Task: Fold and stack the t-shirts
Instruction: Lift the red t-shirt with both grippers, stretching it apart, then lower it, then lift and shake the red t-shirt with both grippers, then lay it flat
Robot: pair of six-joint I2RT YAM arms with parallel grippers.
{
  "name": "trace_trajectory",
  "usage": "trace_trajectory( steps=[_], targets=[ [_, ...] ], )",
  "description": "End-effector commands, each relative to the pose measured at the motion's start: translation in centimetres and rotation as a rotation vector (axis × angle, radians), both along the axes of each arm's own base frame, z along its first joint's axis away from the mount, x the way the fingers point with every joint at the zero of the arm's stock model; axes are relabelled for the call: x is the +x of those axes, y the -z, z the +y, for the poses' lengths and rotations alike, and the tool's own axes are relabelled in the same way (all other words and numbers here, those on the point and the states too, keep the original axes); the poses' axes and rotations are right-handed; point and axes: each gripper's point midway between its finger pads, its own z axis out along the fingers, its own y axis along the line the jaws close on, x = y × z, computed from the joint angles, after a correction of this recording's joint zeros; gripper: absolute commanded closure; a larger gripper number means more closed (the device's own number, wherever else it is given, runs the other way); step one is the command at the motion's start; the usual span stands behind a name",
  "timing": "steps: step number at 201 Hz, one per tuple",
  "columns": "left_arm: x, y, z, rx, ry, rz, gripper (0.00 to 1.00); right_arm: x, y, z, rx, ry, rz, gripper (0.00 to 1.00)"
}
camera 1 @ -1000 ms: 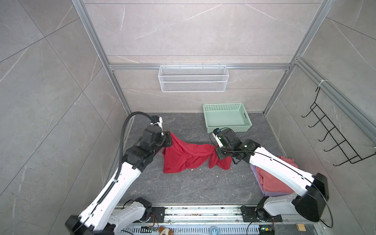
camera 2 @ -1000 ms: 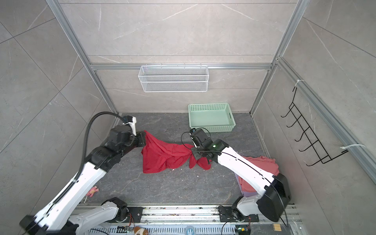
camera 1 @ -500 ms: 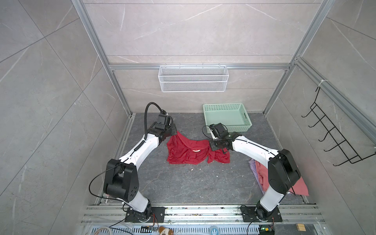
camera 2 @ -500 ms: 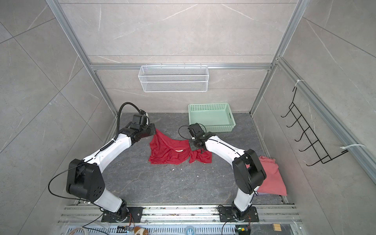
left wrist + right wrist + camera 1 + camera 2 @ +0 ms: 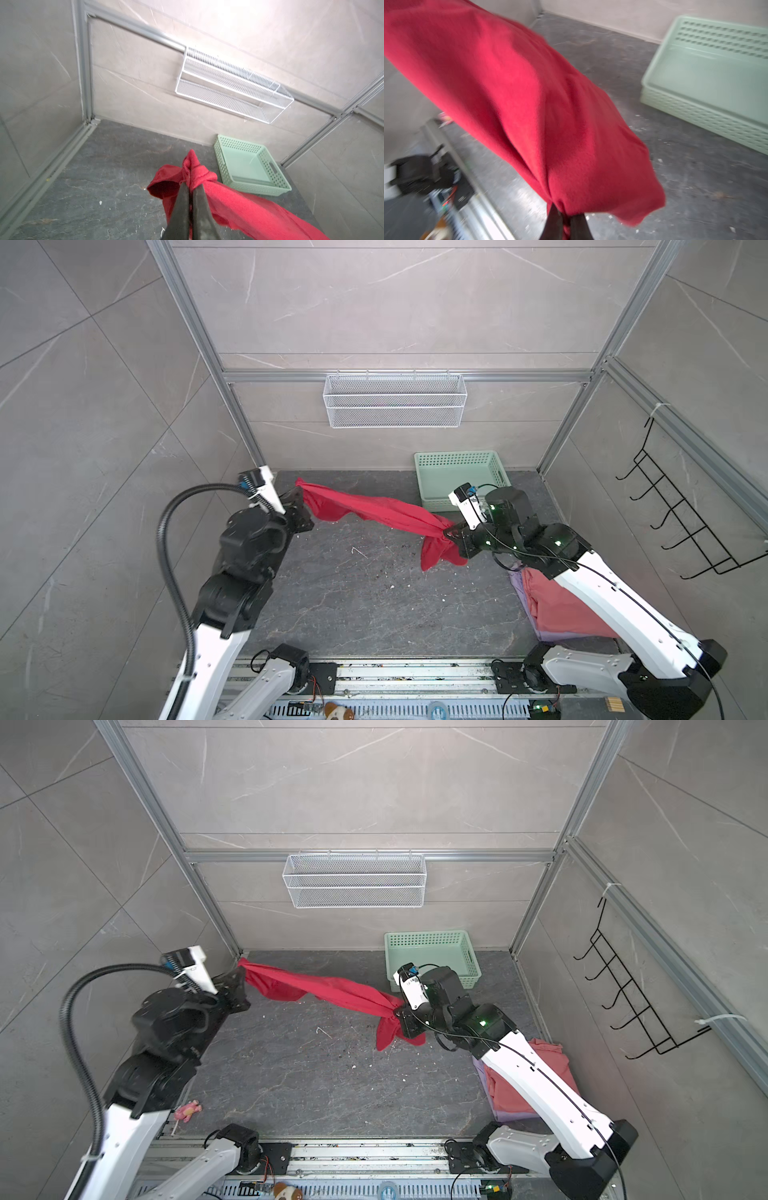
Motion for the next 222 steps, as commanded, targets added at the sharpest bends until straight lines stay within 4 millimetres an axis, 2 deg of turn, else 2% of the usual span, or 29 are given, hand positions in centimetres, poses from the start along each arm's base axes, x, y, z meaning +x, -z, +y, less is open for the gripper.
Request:
trace_trajectory(
  steps=[1, 16, 37, 54, 78, 110, 123, 136, 153, 169, 199, 222],
  targets=[
    [-1.5, -0.6, 1.5, 0.053, -0.05, 0.002, 1.0, -3.5, -0.4, -0.4, 0.023, -0.082, 0.079, 0.98],
    [-1.1, -0.3, 1.1, 0.043, -0.034, 0.015, 1.0, -3.6, 0.3, 0.0, 0.03, -0.106, 0.094, 0.95],
    [1.7, 2.5, -0.3, 0.039, -0.014, 0.096, 1.0, -2.0, 3.8, 1.3, -0.024, -0.106, 0.157, 0.94],
    [5.0, 6.2, -1.9, 0.044, 0.004, 0.188, 1.0, 0.3, 7.8, 2.8, -0.079, -0.097, 0.216, 0.96],
    [9.8, 11.7, -3.2, 0.076, -0.02, 0.294, 1.0, 5.4, 13.1, 4.0, -0.182, -0.016, 0.237, 0.98],
    [15.5, 17.5, -4.9, 0.11, -0.005, 0.421, 1.0, 11.4, 17.4, 4.7, -0.253, 0.09, 0.254, 1.0],
    [17.1, 19.4, -5.3, 0.111, 0.0, 0.466, 1.0, 12.8, 18.6, 4.8, -0.259, 0.113, 0.271, 1.0],
    [18.1, 20.9, -5.6, 0.099, 0.011, 0.5, 1.0, 13.4, 19.3, 5.1, -0.258, 0.115, 0.278, 1.0],
    [18.6, 21.7, -5.7, 0.089, 0.016, 0.517, 1.0, 13.4, 19.3, 5.1, -0.257, 0.114, 0.278, 1.0],
    [18.3, 21.4, -5.6, 0.088, 0.022, 0.51, 1.0, 13.1, 18.5, 5.0, -0.246, 0.107, 0.265, 1.0],
    [17.2, 19.4, -5.1, 0.08, 0.016, 0.474, 1.0, 12.0, 16.8, 4.7, -0.221, 0.083, 0.244, 0.98],
    [15.4, 17.3, -4.5, 0.069, 0.011, 0.438, 1.0, 10.6, 15.3, 4.1, -0.197, 0.077, 0.228, 0.99]
  ],
)
